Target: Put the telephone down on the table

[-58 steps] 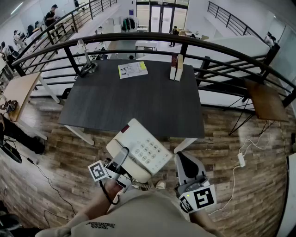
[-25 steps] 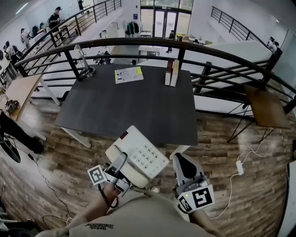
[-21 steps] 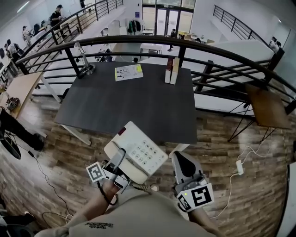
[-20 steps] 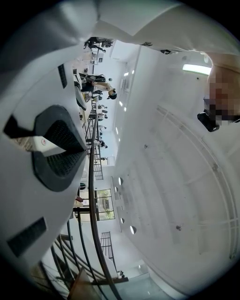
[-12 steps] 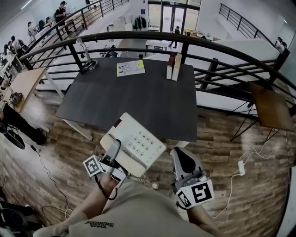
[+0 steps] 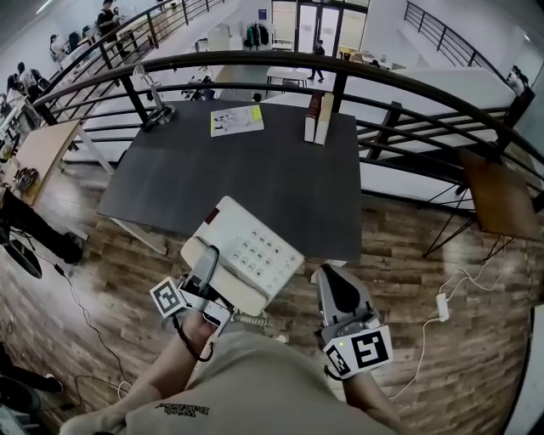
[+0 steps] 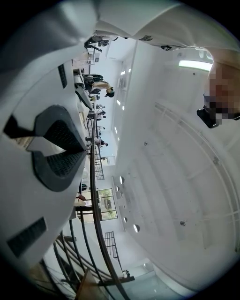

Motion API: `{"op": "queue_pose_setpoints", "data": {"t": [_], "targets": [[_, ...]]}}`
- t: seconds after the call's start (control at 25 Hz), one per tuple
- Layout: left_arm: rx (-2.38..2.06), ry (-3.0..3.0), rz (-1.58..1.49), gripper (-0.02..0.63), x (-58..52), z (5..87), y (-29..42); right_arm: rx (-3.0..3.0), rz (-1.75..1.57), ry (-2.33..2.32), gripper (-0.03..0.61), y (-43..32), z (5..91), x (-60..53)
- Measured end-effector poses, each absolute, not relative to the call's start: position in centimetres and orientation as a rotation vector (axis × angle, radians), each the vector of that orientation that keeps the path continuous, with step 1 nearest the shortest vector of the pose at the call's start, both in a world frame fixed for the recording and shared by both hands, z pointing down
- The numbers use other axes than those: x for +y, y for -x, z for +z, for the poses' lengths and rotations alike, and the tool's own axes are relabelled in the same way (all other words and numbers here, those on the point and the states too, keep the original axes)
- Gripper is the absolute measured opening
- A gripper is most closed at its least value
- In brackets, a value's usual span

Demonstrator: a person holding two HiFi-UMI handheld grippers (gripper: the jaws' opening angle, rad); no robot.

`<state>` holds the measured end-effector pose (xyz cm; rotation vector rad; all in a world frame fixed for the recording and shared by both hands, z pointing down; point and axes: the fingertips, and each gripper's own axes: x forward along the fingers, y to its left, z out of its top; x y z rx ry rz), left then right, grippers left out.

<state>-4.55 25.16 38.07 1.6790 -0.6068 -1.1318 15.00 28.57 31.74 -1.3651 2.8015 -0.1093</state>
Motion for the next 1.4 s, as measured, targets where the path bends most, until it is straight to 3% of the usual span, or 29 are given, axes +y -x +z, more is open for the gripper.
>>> {"op": "queue_pose_setpoints", "data": {"t": [1.4], "targets": [[-0.533,-1.568,-0.977,0.497,-9.5,44.8,15.8,2.853,-0.117,1.605,0.002,-1.0,36.2,-7.1]]}}
